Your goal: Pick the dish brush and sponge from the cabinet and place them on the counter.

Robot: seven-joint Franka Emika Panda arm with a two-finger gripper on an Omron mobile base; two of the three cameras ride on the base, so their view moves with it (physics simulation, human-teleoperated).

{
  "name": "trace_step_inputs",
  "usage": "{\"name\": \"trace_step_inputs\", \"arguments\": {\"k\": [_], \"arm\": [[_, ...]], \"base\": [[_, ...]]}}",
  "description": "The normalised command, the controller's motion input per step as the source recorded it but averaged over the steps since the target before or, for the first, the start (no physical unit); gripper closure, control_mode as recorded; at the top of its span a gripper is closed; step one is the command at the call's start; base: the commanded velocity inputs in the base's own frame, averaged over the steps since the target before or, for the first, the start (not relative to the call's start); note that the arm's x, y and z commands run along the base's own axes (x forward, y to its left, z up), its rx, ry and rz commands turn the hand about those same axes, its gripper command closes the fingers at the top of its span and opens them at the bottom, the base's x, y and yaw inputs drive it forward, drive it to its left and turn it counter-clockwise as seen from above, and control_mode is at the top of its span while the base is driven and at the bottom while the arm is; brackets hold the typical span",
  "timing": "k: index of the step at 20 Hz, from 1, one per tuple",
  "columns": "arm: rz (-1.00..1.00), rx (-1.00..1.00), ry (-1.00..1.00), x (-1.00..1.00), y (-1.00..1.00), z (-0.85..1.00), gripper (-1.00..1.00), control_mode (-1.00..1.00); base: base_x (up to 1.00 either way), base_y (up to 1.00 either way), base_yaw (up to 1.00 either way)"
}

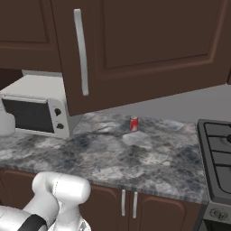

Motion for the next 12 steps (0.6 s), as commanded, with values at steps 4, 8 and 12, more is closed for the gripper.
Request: {"name": "trace_step_inputs", "arguments": {"k": [4,8,12], "arm": [[-0.08,-0.5,-0.26,0.1,0.62,-0.27,-1.0,-1.0],[-0.21,-0.43,-0.19,0.45,0.48,-0.27,-1.0,-1.0],[-0.25,-0.35,-0.11,0.6,0.38,-0.24,-1.0,-1.0]], "base": [[0.0,0.0,0.0],[0.0,0.0,0.0],[0.0,0.0,0.0]]}}
